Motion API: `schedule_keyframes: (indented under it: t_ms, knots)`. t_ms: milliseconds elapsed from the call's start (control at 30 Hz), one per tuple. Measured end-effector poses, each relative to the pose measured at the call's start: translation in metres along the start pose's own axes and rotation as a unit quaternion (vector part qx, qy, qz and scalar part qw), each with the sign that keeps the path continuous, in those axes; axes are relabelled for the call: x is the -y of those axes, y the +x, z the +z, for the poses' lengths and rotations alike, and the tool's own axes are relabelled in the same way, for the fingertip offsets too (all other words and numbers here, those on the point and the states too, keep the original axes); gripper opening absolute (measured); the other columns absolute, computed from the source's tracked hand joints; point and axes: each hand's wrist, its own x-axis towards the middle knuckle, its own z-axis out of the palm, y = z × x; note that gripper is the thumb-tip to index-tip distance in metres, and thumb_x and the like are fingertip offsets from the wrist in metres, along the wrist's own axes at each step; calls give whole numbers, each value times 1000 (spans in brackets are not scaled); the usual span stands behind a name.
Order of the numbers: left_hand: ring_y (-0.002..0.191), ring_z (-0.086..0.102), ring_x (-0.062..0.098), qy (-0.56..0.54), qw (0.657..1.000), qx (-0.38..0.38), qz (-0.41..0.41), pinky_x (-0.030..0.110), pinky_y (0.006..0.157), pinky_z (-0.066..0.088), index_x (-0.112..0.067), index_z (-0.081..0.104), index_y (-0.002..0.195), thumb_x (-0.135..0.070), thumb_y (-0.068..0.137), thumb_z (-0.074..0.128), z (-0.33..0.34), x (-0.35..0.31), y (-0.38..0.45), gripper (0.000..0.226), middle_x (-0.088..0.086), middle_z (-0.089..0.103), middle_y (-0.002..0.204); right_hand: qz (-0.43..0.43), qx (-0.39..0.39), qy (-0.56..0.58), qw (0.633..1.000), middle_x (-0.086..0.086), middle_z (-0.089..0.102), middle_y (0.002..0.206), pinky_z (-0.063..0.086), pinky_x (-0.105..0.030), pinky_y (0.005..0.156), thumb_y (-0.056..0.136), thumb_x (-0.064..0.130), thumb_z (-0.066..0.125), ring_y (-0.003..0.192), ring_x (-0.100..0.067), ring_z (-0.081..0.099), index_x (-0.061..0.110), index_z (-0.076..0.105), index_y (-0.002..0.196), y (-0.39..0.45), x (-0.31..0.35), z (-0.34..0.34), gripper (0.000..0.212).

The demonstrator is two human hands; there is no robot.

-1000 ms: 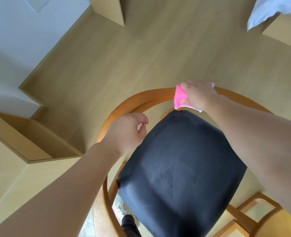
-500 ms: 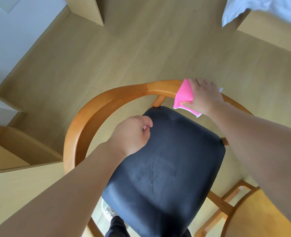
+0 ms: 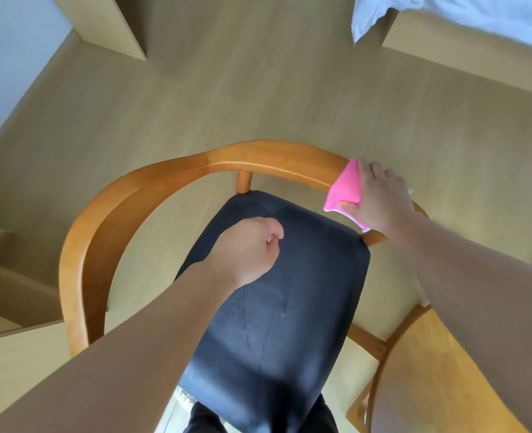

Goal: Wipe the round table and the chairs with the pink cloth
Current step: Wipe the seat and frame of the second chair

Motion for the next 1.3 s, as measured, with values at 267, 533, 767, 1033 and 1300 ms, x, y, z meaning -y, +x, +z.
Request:
schedule_keyframes:
  t_ms: [267,533,767,1033,1300]
  knots:
    - [82,58,9,16,1000,1,17,15,68,46,-27,61,111,-17,95,45,15,-19,4,25,-12,60,93,29,11,5,1000,-17,43,134,43,-46,87,83,63,57,108,-39,51,5,17,149,-20,-24,7,96]
    - [83,59,8,27,999,8,24,25,74,54,-27,61,111,-17,95,45,29,-29,1,25,-14,57,92,46,12,4,999,-17,44,132,42,-44,84,84,63,54,108,-37,50,3,18,148,-37,-37,17,95]
    - [83,59,7,33,999,11,28,25,76,55,-28,61,111,-18,95,46,31,-32,0,24,-15,56,92,58,18,8,998,-16,43,134,43,-44,84,86,63,52,108,-37,49,3,15,149,-44,-43,20,94]
    - [85,60,9,32,999,23,26,26,78,55,-27,60,111,-17,96,45,30,-43,-8,24,-13,57,95,85,29,-2,996,-23,45,128,44,-38,85,90,58,51,102,-34,50,-9,12,147,-72,-57,26,96]
    - [83,57,9,35,999,12,29,14,69,45,-26,61,110,-16,96,44,9,-47,-31,25,-11,60,94,288,163,159,930,-21,66,109,50,-36,75,85,25,70,99,-29,61,-12,42,126,-80,-44,10,63]
